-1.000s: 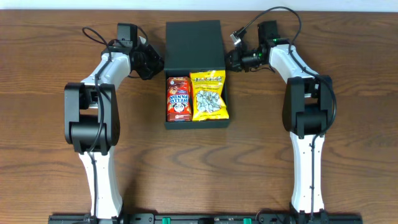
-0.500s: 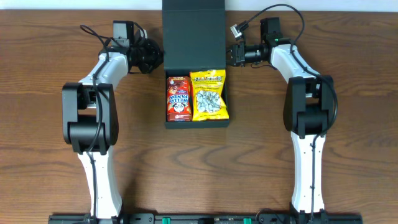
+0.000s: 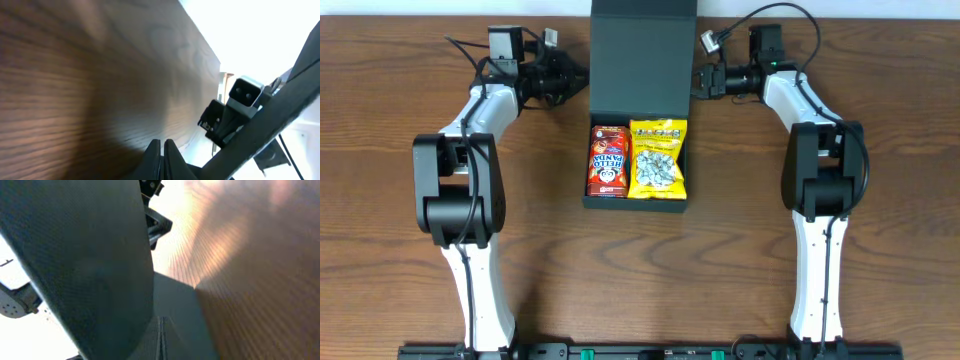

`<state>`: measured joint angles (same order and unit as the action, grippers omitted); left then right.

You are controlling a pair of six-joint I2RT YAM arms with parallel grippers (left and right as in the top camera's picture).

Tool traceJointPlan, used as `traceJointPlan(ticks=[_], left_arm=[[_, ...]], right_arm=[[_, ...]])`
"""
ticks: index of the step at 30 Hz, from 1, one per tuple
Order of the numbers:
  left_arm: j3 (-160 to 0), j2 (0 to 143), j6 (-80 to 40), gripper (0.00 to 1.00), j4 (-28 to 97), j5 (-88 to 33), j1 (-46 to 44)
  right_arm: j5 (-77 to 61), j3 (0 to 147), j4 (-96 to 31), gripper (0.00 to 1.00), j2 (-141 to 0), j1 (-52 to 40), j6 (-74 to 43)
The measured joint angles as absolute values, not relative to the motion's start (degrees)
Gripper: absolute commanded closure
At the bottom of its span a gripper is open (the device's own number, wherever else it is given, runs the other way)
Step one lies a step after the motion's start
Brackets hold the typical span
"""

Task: Pack container

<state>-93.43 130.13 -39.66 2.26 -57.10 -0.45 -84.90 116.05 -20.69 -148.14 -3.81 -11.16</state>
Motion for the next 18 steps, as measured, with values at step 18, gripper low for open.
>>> traceJointPlan(ticks=[18], left_arm=[[-98.30,130.06,-38.33,0.94,-0.21,-65.78,-0.36]], right_arm=[[-88.51,116.14,50.54,0.99,-148.14,-3.81,-69.91]])
